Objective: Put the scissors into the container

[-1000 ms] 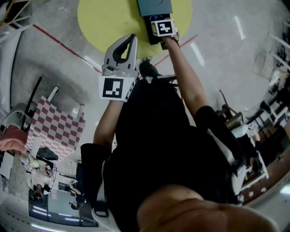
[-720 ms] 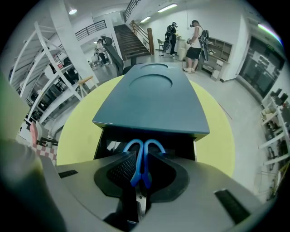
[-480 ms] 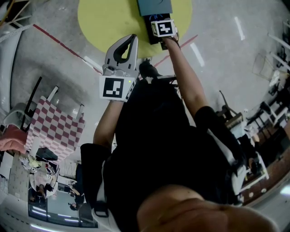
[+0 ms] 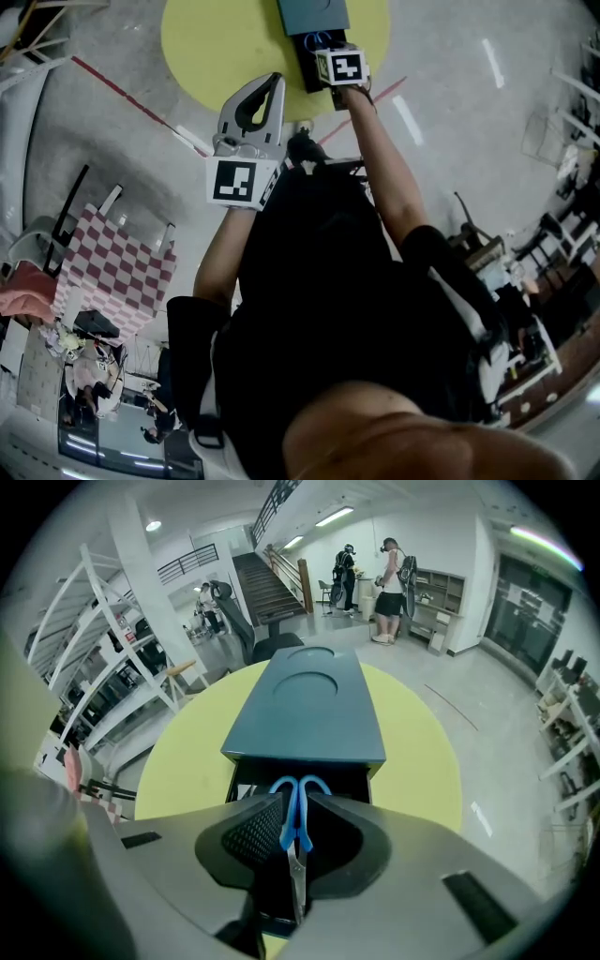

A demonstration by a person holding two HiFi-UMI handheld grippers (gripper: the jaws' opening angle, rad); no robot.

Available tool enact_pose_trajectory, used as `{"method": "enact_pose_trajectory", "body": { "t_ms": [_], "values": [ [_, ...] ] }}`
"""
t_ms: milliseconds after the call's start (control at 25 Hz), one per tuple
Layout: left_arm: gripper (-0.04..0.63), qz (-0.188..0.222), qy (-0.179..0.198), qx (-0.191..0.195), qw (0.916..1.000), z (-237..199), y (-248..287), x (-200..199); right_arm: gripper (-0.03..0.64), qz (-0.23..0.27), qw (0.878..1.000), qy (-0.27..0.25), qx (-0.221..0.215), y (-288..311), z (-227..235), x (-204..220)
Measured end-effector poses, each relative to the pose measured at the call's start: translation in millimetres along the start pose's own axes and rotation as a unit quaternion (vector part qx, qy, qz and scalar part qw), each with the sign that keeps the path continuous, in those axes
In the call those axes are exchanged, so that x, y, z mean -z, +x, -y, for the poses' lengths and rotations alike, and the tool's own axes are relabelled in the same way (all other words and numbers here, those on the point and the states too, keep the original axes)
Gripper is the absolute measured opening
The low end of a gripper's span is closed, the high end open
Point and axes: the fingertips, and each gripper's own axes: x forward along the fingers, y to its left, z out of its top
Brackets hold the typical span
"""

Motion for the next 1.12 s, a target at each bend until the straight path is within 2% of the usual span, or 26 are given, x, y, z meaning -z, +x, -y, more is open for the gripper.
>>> {"method": "enact_pose_trajectory", "body": {
  "t_ms": [400,720,1120],
  "values": [
    [-0.003,0.001,0.024,0.005,0.9997,22,-15,2,0.008,0.069,0.997,0.022,0.000,-48,7,-5],
    [-0.003,0.013,0.028,-0.008,0.9995,43,-30,-1,0.001,0.111,0.993,0.028,-0.008,-97,6,-2],
    [-0.003,0.029,0.036,-0.016,0.9988,77,-47,1,0.000,0.211,0.975,0.044,-0.054,-176,-9,11]
  ]
}}
